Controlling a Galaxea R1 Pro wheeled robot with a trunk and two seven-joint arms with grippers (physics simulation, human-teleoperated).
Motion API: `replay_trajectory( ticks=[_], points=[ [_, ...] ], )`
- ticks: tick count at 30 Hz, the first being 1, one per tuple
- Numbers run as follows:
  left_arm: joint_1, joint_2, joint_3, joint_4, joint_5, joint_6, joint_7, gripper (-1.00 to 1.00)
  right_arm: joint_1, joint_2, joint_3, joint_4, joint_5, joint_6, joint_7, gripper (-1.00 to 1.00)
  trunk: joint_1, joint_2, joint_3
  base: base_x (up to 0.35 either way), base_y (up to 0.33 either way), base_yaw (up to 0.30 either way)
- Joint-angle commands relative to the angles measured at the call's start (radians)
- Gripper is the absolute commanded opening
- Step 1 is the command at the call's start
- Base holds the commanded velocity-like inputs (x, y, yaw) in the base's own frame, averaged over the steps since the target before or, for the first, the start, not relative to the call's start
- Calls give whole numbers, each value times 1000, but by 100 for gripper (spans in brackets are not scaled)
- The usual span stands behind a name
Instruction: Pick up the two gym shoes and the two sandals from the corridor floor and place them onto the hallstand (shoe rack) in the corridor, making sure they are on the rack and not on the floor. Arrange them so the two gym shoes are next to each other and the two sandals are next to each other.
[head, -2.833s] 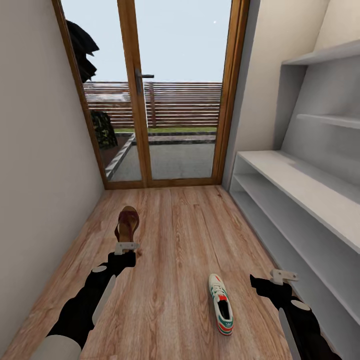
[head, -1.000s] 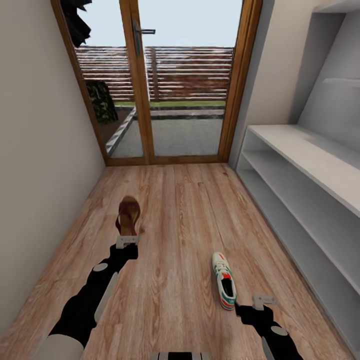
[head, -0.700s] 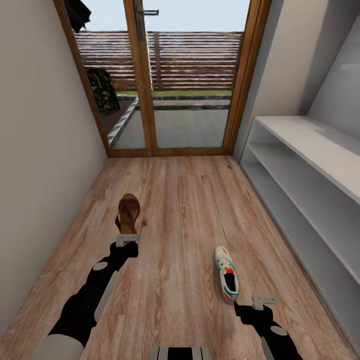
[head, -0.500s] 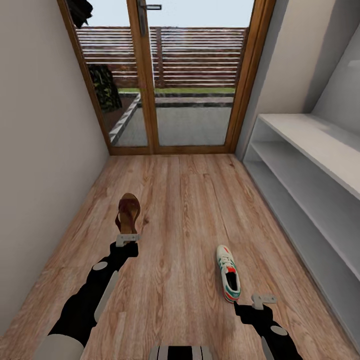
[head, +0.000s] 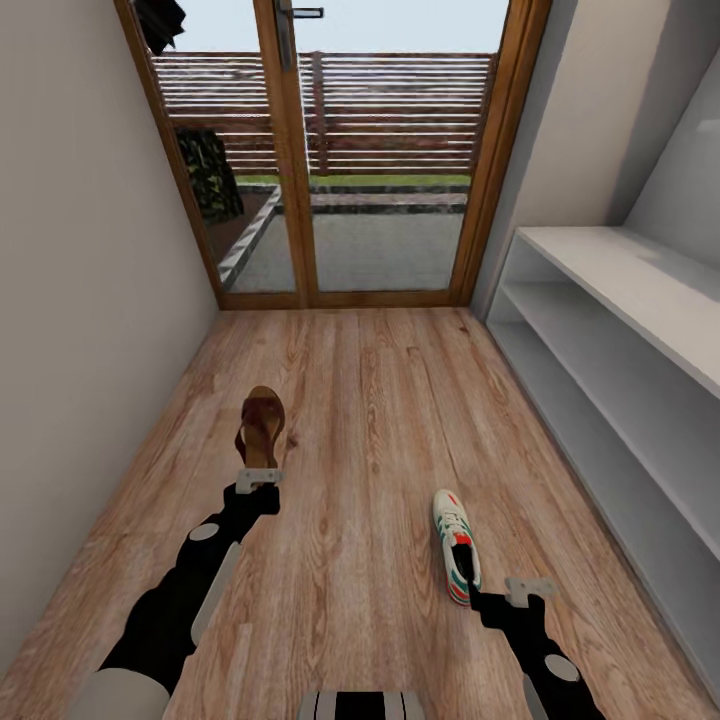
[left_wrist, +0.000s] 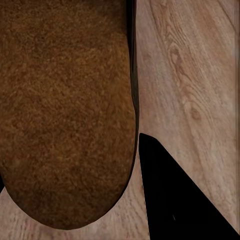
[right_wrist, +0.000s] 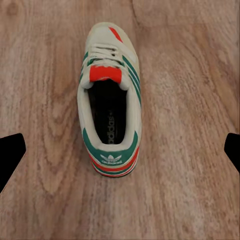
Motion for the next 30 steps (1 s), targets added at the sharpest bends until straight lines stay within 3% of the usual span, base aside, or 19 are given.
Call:
replay_trajectory(
  ticks=[1,15,30],
  points=[
    [0,0,-7,-1,6,6,-2,-100,0,0,0,-1,1,-6,1,100,0,0,-1,0,0,0],
    [0,0,-23,-1,6,7,-2,-100,0,1,1,-1,3,-25,-1,100,0,0,-1,0,0,0],
    [0,1,-23,-1,6,2,-2,-100,0,1,0,-1,-2,-25,-1,100,7,-4,-79,0,0,0]
  ],
)
